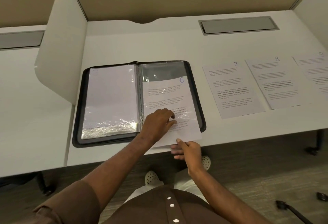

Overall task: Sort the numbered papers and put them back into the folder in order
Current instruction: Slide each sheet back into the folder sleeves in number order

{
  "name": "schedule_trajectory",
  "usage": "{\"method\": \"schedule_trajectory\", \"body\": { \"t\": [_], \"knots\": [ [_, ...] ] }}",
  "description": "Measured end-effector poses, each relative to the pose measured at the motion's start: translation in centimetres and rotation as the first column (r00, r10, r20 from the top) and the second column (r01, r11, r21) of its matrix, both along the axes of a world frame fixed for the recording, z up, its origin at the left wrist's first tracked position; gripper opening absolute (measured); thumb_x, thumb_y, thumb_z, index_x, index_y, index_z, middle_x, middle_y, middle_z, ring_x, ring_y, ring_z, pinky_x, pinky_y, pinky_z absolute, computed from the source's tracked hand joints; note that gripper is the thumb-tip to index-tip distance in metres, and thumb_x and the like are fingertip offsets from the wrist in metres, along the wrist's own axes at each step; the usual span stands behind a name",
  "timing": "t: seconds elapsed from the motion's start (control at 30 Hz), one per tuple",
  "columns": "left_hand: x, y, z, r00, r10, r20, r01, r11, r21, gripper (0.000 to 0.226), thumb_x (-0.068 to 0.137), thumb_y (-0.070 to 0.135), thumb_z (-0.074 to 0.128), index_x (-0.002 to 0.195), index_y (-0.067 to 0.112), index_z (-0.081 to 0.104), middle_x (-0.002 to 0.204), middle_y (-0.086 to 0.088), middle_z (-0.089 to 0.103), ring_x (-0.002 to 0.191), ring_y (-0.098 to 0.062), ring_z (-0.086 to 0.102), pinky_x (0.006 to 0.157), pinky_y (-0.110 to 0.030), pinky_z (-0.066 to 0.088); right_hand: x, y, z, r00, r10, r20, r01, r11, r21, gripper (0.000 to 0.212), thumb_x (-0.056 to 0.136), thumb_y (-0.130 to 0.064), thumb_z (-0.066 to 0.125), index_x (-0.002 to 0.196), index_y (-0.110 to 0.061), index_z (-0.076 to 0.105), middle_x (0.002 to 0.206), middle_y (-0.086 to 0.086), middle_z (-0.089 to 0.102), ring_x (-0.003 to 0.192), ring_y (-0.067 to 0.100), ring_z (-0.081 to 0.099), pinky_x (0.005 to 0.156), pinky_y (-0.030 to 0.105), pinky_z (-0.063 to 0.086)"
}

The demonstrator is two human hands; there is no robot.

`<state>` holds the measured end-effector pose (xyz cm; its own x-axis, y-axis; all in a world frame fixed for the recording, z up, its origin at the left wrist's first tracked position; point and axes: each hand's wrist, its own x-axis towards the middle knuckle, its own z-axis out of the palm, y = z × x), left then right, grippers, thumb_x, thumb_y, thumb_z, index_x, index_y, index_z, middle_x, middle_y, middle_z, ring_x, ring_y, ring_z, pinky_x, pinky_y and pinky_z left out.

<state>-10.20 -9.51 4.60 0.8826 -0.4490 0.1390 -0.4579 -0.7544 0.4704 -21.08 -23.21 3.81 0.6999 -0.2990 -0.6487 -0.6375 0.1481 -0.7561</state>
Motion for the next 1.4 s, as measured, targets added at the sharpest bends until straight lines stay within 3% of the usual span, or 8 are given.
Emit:
{"method": "schedule_trajectory", "body": {
  "t": [0.43,0.53,0.67,0.77,0.87,1.0,1.17,1.4],
  "knots": [
    [-0.1,-0.3,0.3,1.000,-0.002,-0.003,0.002,1.000,-0.011,0.018,0.096,0.034,0.064,0.106,0.021,0.071,0.099,0.003,0.068,0.092,-0.013,0.061,0.074,-0.027,0.050,4.8,-0.8,0.7,0.943,0.281,0.179,-0.182,0.883,-0.432,0.042,0.104,-0.041,0.050,0.076,-0.016,0.069,0.057,0.002,0.066,0.048,0.012,0.063,0.050,0.023,0.055],
    [0.1,-0.1,0.2,1.000,-0.013,-0.006,0.013,1.000,-0.005,0.018,0.097,0.034,0.063,0.107,0.021,0.072,0.099,0.004,0.068,0.094,-0.013,0.060,0.073,-0.027,0.048,2.5,-1.7,-0.7,0.755,0.614,0.231,-0.262,0.605,-0.752,0.027,0.105,-0.034,0.051,0.090,-0.022,0.071,0.079,-0.007,0.070,0.071,0.005,0.066,0.068,0.022,0.057],
    [0.6,-0.3,0.1,0.999,-0.032,-0.007,0.032,0.999,0.019,0.021,0.099,0.034,0.060,0.110,0.022,0.073,0.103,0.004,0.068,0.097,-0.014,0.059,0.075,-0.026,0.045,0.7,-2.9,-3.3,0.394,0.919,0.028,-0.171,0.102,-0.980,0.036,0.099,-0.024,0.050,0.127,-0.012,0.068,0.125,0.006,0.070,0.119,0.020,0.063,0.106,0.034,0.050],
    [0.8,-0.6,0.1,1.000,-0.028,-0.002,0.028,0.999,0.020,0.020,0.099,0.033,0.061,0.107,0.021,0.074,0.101,0.004,0.069,0.094,-0.015,0.060,0.075,-0.026,0.045,0.8,-2.8,-3.7,0.309,0.949,-0.065,-0.112,-0.032,-0.993,0.042,0.099,-0.023,0.051,0.137,-0.008,0.061,0.141,0.012,0.060,0.135,0.025,0.053,0.117,0.041,0.039],
    [0.8,-0.7,0.1,1.000,-0.024,0.003,0.024,0.999,0.023,0.019,0.097,0.032,0.062,0.105,0.020,0.075,0.098,0.003,0.069,0.092,-0.015,0.060,0.075,-0.029,0.048,1.6,-2.3,-3.6,0.334,0.926,-0.177,-0.168,-0.126,-0.978,0.051,0.102,-0.032,0.046,0.146,-0.006,0.050,0.152,0.015,0.048,0.146,0.027,0.039,0.123,0.044,0.026],
    [0.8,-0.7,0.0,0.999,-0.040,0.012,0.040,0.999,0.023,0.019,0.097,0.033,0.062,0.103,0.019,0.075,0.094,0.003,0.068,0.089,-0.015,0.059,0.073,-0.029,0.049,3.6,-1.6,-3.4,0.383,0.886,-0.261,-0.333,-0.132,-0.934,0.061,0.106,-0.043,0.031,0.155,-0.008,0.035,0.161,0.015,0.034,0.153,0.027,0.024,0.126,0.048,0.017],
    [1.3,-0.5,-0.1,0.995,-0.104,0.008,0.103,0.993,0.065,0.022,0.099,0.032,0.059,0.104,0.016,0.072,0.095,0.000,0.067,0.089,-0.017,0.057,0.074,-0.033,0.049,6.1,-1.6,-3.5,0.393,0.873,-0.287,-0.335,-0.155,-0.929,0.055,0.104,-0.035,0.029,0.144,-0.007,0.052,0.152,0.018,0.048,0.147,0.031,0.037,0.124,0.050,0.021],
    [1.9,0.0,-0.6,0.993,-0.118,0.017,0.118,0.993,0.022,0.029,0.097,0.046,0.054,0.110,0.026,0.071,0.099,0.006,0.066,0.091,-0.010,0.051,0.078,-0.028,0.044,9.1,-1.7,-3.8,0.385,0.887,-0.256,-0.354,-0.114,-0.928,0.059,0.105,-0.038,0.021,0.158,-0.012,0.028,0.165,0.010,0.028,0.153,0.026,0.023,0.127,0.043,0.004]
  ]
}}
